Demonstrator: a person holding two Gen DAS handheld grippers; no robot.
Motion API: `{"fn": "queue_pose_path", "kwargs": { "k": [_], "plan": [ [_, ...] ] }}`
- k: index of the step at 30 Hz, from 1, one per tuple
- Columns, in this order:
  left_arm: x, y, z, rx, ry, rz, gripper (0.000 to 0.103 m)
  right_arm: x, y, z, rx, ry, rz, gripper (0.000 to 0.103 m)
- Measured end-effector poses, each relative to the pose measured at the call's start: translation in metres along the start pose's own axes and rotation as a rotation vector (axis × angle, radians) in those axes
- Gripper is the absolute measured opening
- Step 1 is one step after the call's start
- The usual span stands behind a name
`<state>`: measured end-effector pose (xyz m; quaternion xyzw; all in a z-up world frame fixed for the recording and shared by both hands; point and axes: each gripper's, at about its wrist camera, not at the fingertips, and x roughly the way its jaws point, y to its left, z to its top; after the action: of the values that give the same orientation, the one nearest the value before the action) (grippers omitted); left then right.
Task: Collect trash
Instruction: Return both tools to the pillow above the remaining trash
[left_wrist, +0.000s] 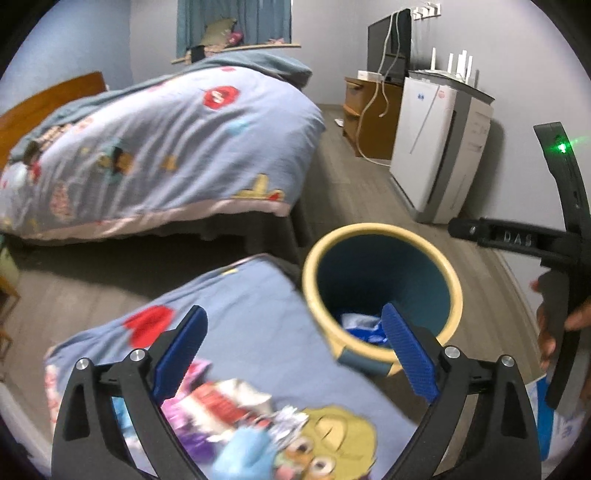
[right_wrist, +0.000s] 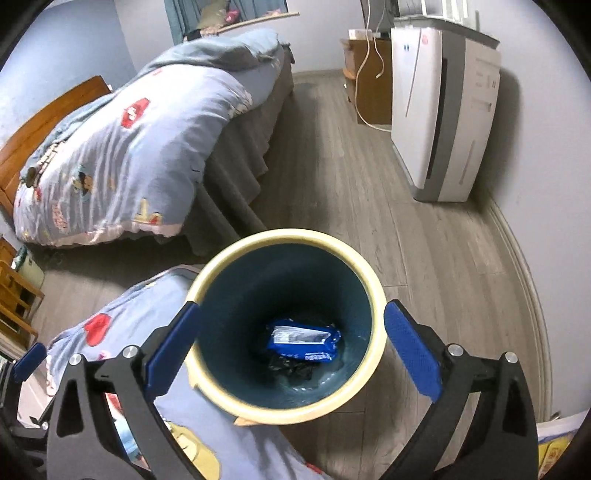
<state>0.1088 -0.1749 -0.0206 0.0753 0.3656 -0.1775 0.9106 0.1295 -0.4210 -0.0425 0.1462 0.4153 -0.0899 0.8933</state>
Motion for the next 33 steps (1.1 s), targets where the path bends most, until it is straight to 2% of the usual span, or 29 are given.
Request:
{"fn": "queue_pose_path", "kwargs": {
  "k": [8,16,22,26,33],
  "plan": [
    [-0.087,0.058,-0.041,-0.079,-0.019,0.078,0.096,-0.036,0.031,-0.027,0.119,0.062,0.124,0.097],
    [-0.135,0.1,-0.104,-0.165,-0.001,0.158,0.097,-0.064,0.089,-0.07,0.022,0.085,0.152,0.097],
    [-0.128,0.126,-0.156,-0.205,0.08,0.21,0.097,-0.063,0.137,-0.106,-0.119,0.117,0.126,0.097],
    [-0.118,0.138,-0.18,-0.243,0.123,0.207,0.097,-0.057,0.162,-0.129,-0.191,0.135,0.128,0.097],
    [-0.093,0.138,-0.212,-0.285,0.211,0.168,0.097,-0.038,0.185,-0.158,-0.209,0.179,0.127,0.097]
  ]
}}
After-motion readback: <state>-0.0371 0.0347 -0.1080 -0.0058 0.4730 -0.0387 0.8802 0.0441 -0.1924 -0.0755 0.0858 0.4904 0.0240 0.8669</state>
